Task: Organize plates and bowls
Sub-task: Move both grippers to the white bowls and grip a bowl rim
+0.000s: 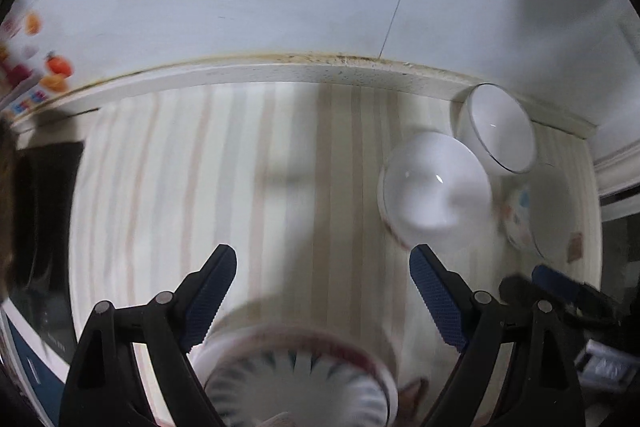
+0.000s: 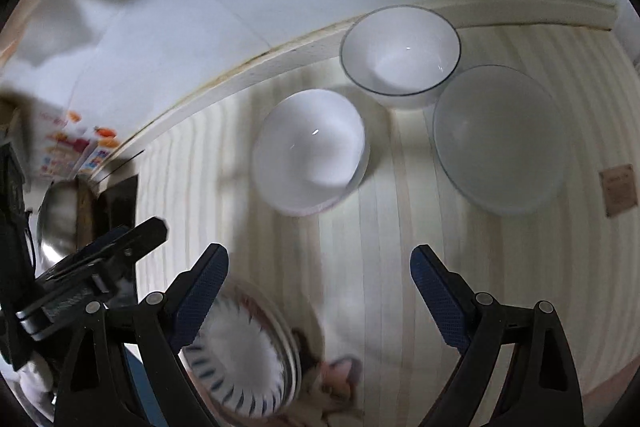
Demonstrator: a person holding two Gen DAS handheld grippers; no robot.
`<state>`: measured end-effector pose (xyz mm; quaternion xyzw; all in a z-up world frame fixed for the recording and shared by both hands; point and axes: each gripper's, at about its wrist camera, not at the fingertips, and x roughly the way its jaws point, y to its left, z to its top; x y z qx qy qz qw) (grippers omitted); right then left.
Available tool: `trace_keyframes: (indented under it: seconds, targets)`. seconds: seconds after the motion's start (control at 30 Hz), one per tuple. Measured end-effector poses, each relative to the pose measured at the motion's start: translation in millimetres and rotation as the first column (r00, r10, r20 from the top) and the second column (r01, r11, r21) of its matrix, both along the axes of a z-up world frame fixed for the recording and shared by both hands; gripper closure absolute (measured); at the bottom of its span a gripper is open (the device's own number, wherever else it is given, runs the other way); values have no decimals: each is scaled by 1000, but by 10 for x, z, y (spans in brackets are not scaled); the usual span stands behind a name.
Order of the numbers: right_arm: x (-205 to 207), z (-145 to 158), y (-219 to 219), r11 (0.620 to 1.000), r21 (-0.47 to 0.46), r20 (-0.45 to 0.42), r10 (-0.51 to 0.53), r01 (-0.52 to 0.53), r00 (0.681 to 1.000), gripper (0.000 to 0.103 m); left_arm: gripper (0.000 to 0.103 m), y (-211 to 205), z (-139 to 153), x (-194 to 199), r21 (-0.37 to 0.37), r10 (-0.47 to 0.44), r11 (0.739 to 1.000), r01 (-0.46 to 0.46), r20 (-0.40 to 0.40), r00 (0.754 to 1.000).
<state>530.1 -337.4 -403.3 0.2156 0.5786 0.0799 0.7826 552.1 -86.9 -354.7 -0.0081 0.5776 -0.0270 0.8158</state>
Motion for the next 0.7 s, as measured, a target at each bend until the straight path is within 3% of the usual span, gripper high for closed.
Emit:
trace_keyframes:
  seconds: [0.1, 0.23, 0.43, 0.5, 0.7]
  targets:
    - [208, -216, 47, 999, 42, -53, -1, 4, 999, 14, 15, -65, -189, 271, -5, -12, 1000, 12, -47, 999]
    - [378, -381, 103, 1000, 27, -75, -2, 4, 997, 23, 19, -127, -385, 530, -34, -33, 999, 29, -105, 994]
    - [562, -623, 134, 999, 37, -110, -24, 28, 994, 45, 51, -295, -618, 756, -58, -91, 995, 82, -171, 981]
    - [595, -663, 133, 999, 37, -111, -34, 38, 993, 60, 65, -354, -675, 791, -62, -115, 993, 105, -187, 976]
    - [668, -734, 99, 997, 22, -119, -68, 71, 991, 78, 84, -482, -768, 856, -78, -164, 985, 152, -195, 967]
